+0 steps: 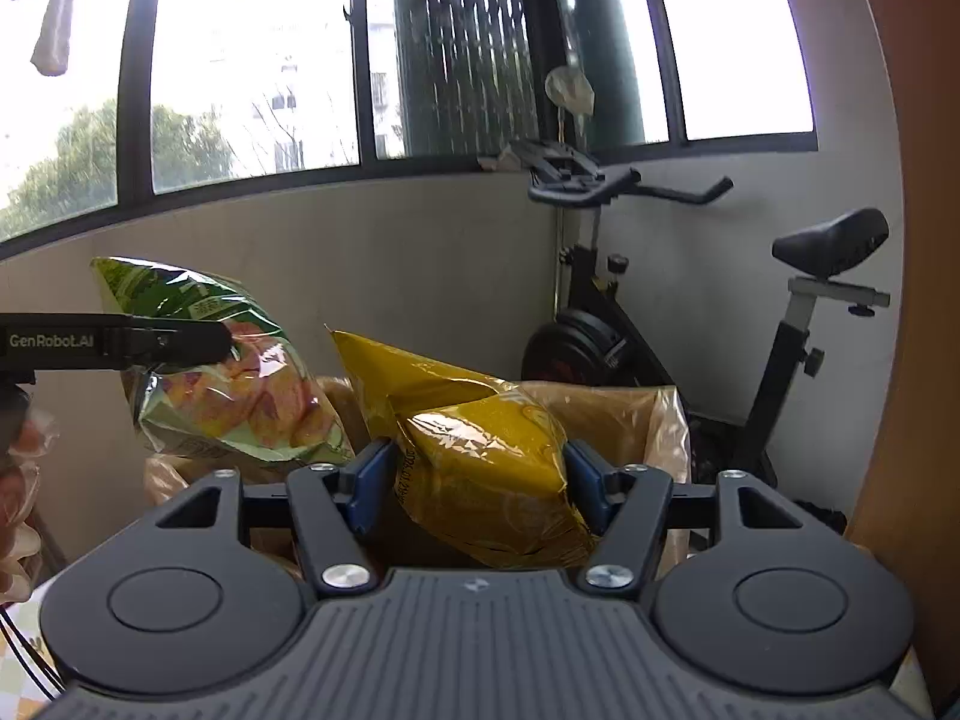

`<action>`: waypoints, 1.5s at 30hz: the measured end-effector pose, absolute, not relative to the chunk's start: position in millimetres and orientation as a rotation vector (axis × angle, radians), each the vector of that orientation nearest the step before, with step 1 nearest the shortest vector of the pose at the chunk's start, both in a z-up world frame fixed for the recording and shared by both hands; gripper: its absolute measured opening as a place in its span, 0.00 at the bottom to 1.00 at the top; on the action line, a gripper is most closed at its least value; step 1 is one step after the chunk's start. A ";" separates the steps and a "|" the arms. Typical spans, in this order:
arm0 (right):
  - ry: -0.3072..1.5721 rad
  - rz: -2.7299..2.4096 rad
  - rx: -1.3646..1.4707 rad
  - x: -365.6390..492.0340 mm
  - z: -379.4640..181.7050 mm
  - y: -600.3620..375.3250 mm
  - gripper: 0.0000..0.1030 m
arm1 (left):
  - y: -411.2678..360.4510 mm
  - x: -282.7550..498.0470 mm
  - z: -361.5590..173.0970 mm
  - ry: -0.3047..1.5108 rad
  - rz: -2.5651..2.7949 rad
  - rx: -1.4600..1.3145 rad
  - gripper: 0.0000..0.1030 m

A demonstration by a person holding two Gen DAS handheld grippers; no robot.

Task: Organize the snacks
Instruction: 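Carry both bags over the box, lower them in and open both tools, then withdraw both tools from the box, then move both tools down to the remaining small snack packets beside the box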

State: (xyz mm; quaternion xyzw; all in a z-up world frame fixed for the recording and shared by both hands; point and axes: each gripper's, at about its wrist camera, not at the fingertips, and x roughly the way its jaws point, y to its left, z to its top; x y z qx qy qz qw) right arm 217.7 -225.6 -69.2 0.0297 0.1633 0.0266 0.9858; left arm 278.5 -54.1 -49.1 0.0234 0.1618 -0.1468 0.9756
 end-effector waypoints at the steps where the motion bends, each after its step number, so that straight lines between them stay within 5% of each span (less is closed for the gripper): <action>1: 0.340 0.051 0.055 218.5 -70.9 -225.3 0.63 | -54.2 281.3 -52.1 0.346 -0.290 0.039 0.79; 7: 0.380 0.006 0.075 214.9 -73.9 -228.2 0.73 | -47.3 287.4 -60.3 0.401 -0.288 0.058 0.83; 27: 0.322 0.065 0.159 128.8 -77.7 -194.9 0.73 | 39.6 198.7 -60.9 0.458 -0.253 -0.001 0.83; 37: 0.515 0.069 0.209 112.9 -134.9 -174.9 0.73 | 68.2 166.0 -106.9 0.556 -0.181 -0.058 0.83; 45: 0.669 0.030 0.302 111.7 -168.0 -164.6 0.87 | 84.6 151.7 -134.6 0.618 -0.120 -0.125 0.83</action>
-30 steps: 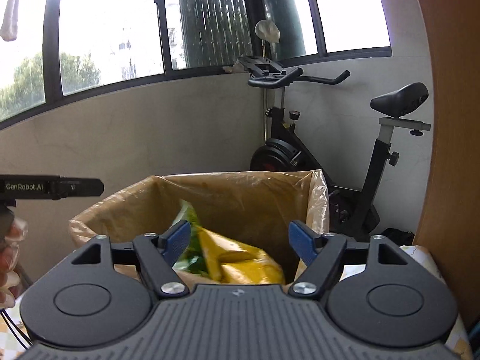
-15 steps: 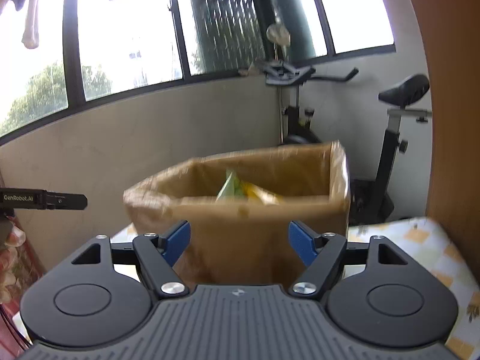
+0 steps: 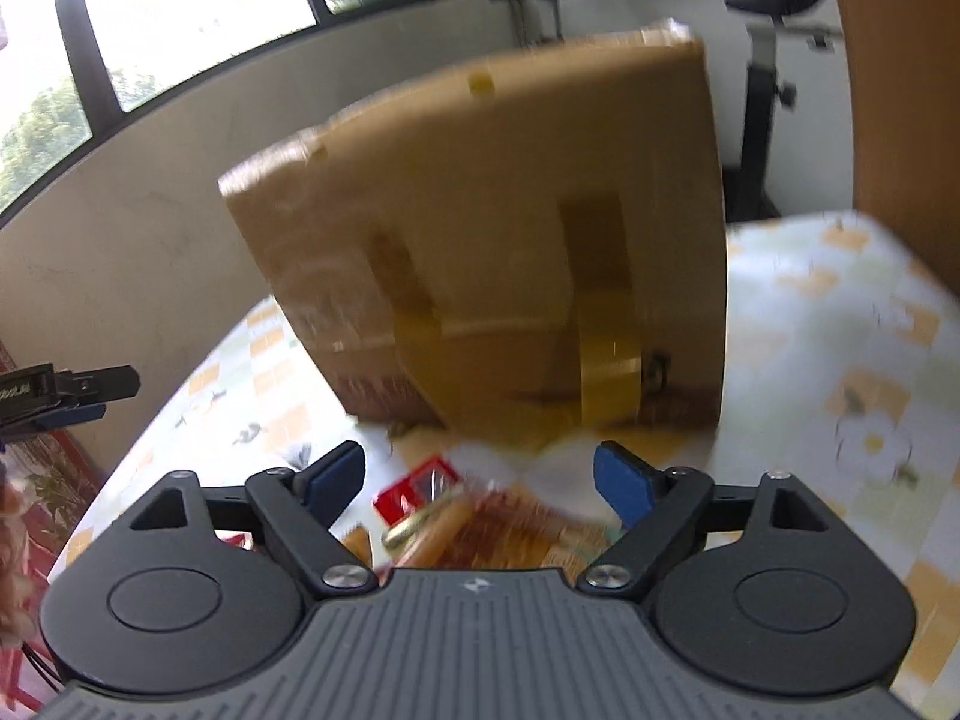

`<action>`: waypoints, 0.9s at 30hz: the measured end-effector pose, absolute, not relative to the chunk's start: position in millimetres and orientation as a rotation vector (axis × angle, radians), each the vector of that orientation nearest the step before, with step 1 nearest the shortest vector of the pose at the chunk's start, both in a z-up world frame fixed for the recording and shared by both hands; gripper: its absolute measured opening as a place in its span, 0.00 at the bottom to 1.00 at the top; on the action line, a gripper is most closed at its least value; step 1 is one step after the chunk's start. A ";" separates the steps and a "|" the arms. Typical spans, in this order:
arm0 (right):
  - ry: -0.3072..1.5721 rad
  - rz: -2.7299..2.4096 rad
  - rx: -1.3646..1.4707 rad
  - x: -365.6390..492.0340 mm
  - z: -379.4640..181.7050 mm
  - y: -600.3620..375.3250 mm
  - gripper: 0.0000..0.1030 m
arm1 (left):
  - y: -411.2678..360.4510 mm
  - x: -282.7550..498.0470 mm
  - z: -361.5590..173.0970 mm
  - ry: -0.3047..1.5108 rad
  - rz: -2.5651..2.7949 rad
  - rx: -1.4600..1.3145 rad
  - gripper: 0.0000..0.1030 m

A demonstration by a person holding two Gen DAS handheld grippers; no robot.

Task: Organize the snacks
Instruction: 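Move both tools down to the remaining small snack packets beside the box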

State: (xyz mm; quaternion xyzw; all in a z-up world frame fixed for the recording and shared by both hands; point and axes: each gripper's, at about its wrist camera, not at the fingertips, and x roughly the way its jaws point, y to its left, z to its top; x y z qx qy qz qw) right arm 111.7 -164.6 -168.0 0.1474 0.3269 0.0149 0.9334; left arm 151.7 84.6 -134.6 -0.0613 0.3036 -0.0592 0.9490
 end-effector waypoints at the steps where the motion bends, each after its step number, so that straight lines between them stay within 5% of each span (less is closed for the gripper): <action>1: 0.684 0.026 0.304 112.5 -170.1 -163.8 0.88 | 86.4 148.8 -137.1 0.621 -0.114 -0.122 0.83; 17: 0.869 -0.037 0.258 134.2 -196.6 -140.4 0.93 | 95.2 129.8 -180.1 0.729 -0.073 -0.171 0.83; 19: 0.842 -0.027 0.244 131.5 -197.1 -140.6 0.84 | 94.2 129.1 -186.5 0.747 -0.072 -0.174 0.83; 27: 0.756 0.040 0.216 119.8 -201.7 -138.5 0.80 | 86.7 126.6 -217.5 0.839 -0.058 -0.174 0.82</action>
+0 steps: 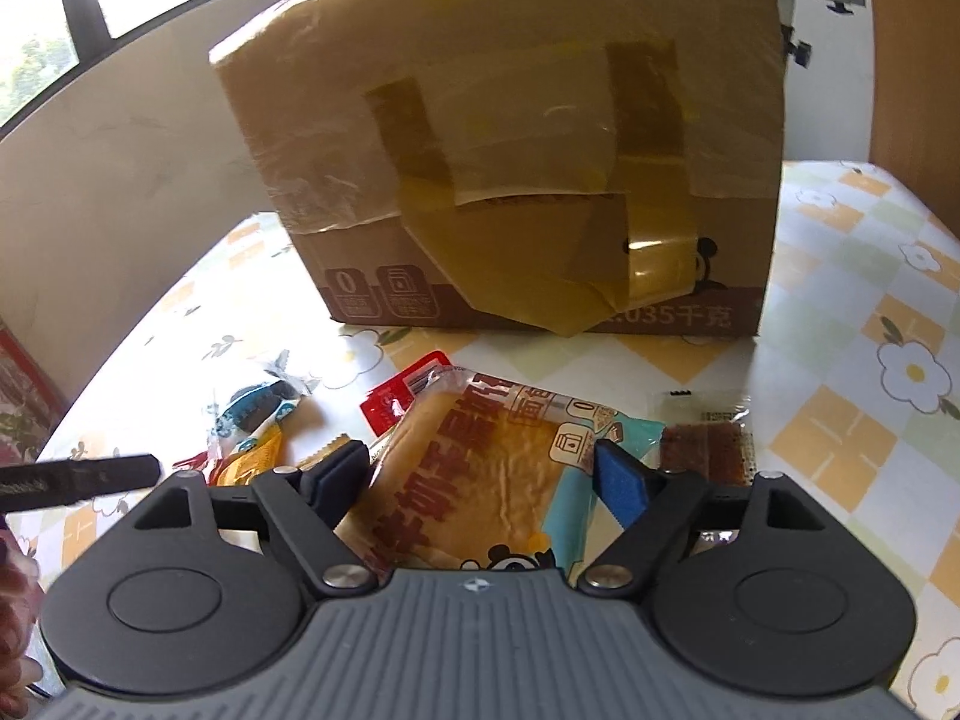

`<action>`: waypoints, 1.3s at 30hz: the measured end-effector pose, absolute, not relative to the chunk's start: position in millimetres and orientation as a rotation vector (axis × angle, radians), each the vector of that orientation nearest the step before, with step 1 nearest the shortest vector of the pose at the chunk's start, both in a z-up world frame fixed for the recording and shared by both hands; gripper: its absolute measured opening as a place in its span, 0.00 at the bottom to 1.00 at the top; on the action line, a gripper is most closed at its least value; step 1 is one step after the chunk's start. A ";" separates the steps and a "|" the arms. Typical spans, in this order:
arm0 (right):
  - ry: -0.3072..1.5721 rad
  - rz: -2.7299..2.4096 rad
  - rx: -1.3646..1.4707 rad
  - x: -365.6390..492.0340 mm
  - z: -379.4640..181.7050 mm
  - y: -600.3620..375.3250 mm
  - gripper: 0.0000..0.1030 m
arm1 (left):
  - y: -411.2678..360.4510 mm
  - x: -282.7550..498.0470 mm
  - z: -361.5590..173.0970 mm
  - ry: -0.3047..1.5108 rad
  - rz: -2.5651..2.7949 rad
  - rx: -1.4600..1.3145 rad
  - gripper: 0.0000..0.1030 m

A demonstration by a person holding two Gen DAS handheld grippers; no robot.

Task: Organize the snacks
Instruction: 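Move both tools down to the remaining small snack packets beside the box, then grasp the red snack packet with the left tool while the right tool grasps the panda bread packet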

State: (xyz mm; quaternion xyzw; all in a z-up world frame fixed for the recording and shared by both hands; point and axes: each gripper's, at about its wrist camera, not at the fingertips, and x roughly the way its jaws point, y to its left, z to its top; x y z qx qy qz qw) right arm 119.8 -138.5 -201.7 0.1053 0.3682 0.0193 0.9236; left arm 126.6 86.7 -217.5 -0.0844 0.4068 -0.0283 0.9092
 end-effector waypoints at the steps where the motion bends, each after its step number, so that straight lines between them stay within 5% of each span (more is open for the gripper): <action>1: 0.744 0.046 0.219 119.2 -202.2 -138.8 0.80 | 86.1 127.5 -220.8 0.847 -0.045 -0.172 0.82; 12: 0.715 0.069 0.228 113.9 -204.1 -142.6 0.80 | 66.2 139.2 -239.1 0.862 -0.001 -0.079 0.81; 25: 0.714 0.068 0.237 113.1 -203.4 -142.1 0.79 | 71.8 127.5 -230.4 0.809 0.013 -0.086 0.51; 30: 0.714 0.068 0.241 112.8 -203.5 -142.6 0.79 | 69.8 125.7 -230.7 0.811 0.003 -0.083 0.51; 39: 0.713 0.071 0.246 111.8 -203.9 -142.8 0.79 | 74.3 121.3 -233.7 0.884 0.032 -0.047 0.72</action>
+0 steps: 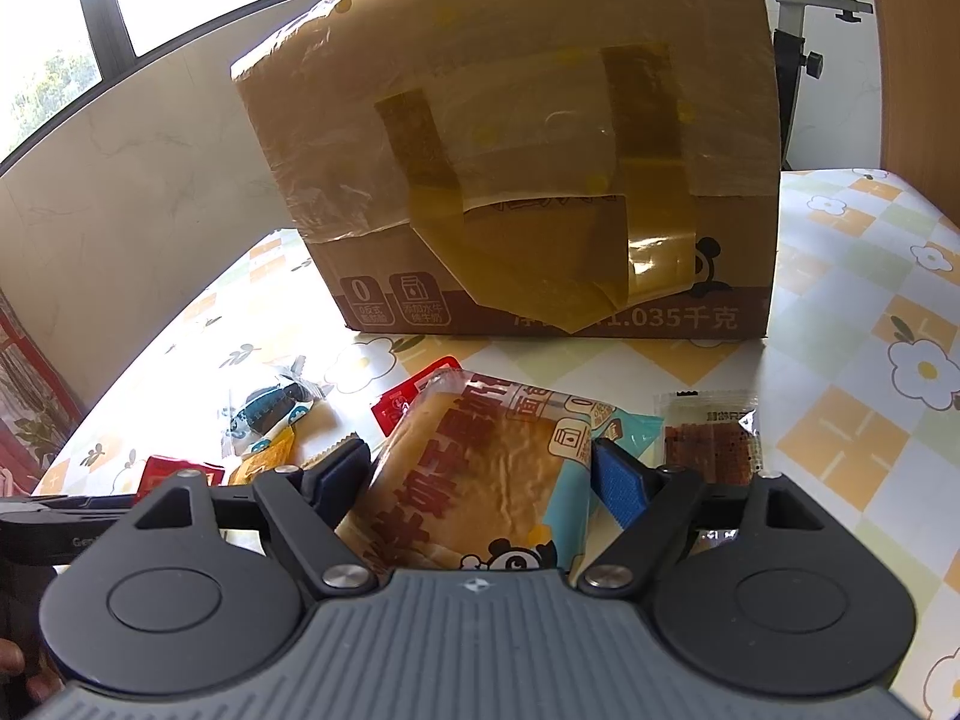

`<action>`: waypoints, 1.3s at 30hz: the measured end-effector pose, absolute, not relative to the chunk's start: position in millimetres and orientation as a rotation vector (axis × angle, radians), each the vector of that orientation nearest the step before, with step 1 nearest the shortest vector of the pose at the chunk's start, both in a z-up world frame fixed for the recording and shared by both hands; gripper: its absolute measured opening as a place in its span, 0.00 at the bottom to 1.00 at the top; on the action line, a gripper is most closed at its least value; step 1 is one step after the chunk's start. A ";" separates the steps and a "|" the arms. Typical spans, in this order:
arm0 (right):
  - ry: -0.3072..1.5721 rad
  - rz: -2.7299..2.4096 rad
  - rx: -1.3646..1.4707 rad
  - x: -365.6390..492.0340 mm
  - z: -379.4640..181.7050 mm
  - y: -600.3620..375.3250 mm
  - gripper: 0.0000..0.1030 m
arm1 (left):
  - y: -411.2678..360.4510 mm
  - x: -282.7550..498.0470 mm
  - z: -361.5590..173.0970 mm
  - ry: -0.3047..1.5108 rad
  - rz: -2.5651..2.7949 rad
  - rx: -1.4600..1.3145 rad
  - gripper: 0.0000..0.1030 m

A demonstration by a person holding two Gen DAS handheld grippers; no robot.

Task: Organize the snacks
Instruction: 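Grasp the red snack packet with the left tool while the right tool grasps the panda bread packet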

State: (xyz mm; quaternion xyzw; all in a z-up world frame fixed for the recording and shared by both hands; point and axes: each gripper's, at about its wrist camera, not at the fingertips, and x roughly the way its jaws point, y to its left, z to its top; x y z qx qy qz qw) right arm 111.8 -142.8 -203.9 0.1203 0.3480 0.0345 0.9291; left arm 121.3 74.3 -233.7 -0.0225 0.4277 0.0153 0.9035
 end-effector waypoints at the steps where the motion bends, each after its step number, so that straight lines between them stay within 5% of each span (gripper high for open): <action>1: 0.713 0.070 0.246 111.9 -204.0 -142.8 0.79 | 76.3 120.5 -233.1 0.884 0.030 -0.055 0.72; 9: 0.710 0.069 0.247 111.4 -204.0 -142.5 0.79 | 67.6 115.7 -235.3 0.871 0.037 0.017 0.72; 13: 0.709 0.070 0.249 111.0 -203.9 -142.6 0.79 | 66.0 113.2 -231.7 0.848 0.010 0.029 0.56; 21: 0.709 0.070 0.250 110.5 -203.6 -142.7 0.79 | 69.6 110.8 -226.5 0.819 -0.006 -0.019 0.45; 39: 0.657 0.077 0.237 107.1 -190.9 -146.6 0.78 | 76.8 111.9 -200.0 0.684 0.007 -0.031 0.43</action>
